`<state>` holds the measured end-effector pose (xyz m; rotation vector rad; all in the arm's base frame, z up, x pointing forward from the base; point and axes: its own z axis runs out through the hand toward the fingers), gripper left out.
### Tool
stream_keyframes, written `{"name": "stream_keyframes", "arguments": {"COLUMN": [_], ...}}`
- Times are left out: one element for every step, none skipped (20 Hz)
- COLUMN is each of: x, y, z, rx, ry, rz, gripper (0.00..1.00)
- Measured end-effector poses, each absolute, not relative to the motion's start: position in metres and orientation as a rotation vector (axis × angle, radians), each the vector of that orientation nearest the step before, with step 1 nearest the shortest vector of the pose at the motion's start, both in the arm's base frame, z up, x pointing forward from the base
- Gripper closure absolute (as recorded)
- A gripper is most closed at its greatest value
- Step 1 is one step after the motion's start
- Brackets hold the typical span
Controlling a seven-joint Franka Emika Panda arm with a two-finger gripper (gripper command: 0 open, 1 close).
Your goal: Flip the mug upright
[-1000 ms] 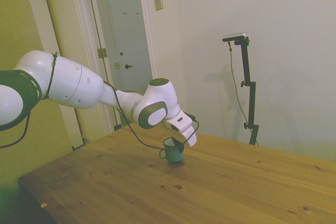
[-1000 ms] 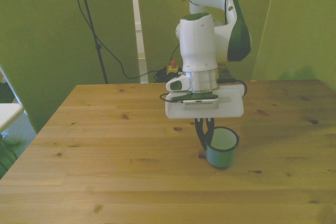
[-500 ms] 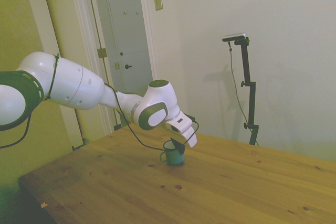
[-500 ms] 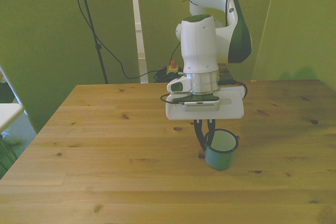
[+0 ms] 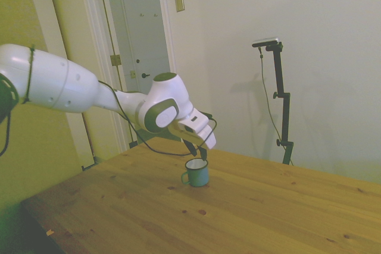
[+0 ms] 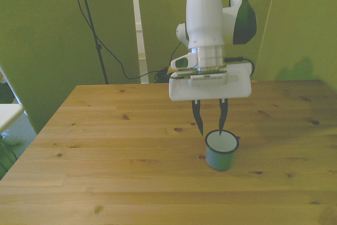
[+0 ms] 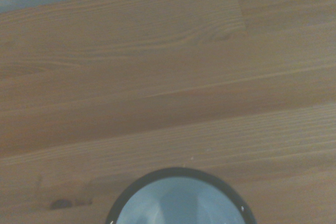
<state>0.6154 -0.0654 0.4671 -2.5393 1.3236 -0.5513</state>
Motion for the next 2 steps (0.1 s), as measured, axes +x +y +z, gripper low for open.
{"name": "stream_keyframes", "arguments": {"x": [0.603, 0.589], "y": [-0.058, -0.049], "z": [0.474, 0.480], "rx": [-2.546, -2.555], "ry": [1.314, 1.307], "rz": [-0.560, -0.568], "gripper": [0.00, 0.00]}}
